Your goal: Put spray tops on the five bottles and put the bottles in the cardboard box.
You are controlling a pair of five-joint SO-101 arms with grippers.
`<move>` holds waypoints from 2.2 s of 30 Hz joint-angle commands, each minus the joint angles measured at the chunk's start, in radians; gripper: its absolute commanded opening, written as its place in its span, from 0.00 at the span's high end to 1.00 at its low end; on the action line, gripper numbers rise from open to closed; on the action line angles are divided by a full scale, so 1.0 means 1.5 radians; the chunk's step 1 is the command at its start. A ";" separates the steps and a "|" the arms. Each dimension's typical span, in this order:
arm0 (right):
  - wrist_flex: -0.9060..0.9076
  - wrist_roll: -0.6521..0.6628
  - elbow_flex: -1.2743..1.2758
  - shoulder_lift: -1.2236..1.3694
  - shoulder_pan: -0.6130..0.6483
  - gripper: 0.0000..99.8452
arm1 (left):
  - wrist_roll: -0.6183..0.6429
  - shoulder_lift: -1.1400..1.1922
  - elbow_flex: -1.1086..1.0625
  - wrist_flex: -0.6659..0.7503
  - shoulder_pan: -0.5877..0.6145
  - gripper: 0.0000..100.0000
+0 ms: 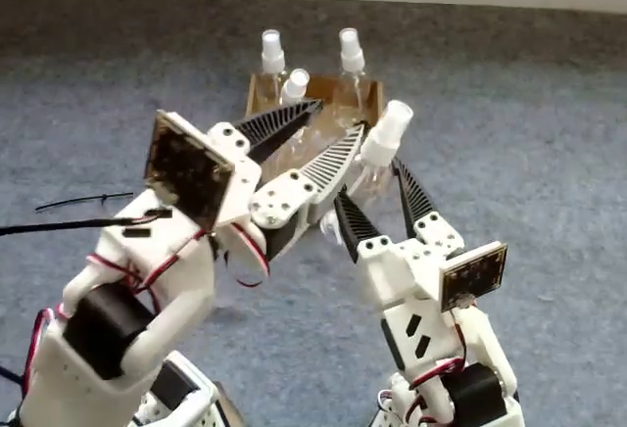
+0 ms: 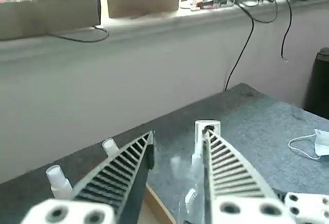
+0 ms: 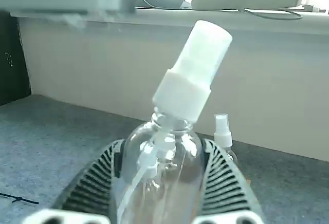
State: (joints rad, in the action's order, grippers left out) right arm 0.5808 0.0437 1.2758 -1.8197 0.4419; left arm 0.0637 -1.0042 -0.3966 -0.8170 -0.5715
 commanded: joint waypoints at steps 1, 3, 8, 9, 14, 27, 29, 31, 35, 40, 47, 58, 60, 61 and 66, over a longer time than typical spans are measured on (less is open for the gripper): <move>-0.014 0.064 -0.004 -0.007 -0.009 1.00 | 0.000 -0.009 0.098 -0.061 0.007 0.85; -0.013 0.097 -0.004 -0.007 -0.009 1.00 | -0.002 -0.009 0.118 -0.092 0.007 0.85; 0.039 0.110 -0.008 -0.008 -0.009 1.00 | -0.004 -0.033 0.138 -0.172 0.081 0.85; 0.047 0.110 -0.009 -0.008 -0.009 1.00 | -0.004 -0.043 0.129 -0.186 0.108 0.85; 0.037 0.107 -0.008 -0.002 -0.066 1.00 | -0.003 -0.114 0.022 -0.235 0.269 0.85; -0.314 0.107 -0.018 0.335 -0.151 1.00 | 0.000 -0.270 -0.506 0.090 0.471 0.85; -0.364 0.107 -0.039 0.428 -0.151 1.00 | 0.000 -0.278 -0.587 0.161 0.478 0.85; -0.403 0.110 -0.062 0.514 -0.150 1.00 | 0.000 -0.284 -0.644 0.218 0.479 0.85; -0.442 0.111 -0.077 0.612 -0.146 1.00 | 0.000 -0.284 -0.679 0.268 0.478 0.85; -0.533 0.107 -0.073 0.638 -0.090 1.00 | 0.001 -0.284 -0.681 0.266 0.478 0.85; -0.654 0.111 -0.039 0.621 -0.066 1.00 | 0.001 -0.283 -0.682 0.266 0.478 0.85; -0.693 0.504 0.103 0.529 -0.096 1.00 | 0.000 -0.286 -0.682 0.266 0.446 0.85; -0.693 0.405 0.124 0.529 -0.096 1.00 | 0.000 -0.286 -0.682 0.266 0.446 0.85; -0.693 0.320 0.129 0.529 -0.096 1.00 | 0.000 -0.284 -0.682 0.266 0.444 0.85; -0.692 -0.092 0.135 0.529 -0.097 1.00 | 0.000 -0.284 -0.682 0.265 0.445 0.85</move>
State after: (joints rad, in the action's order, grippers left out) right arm -0.4350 0.2754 1.4830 -1.0019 0.3115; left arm 0.0637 -1.4154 -1.4216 -0.4396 0.1143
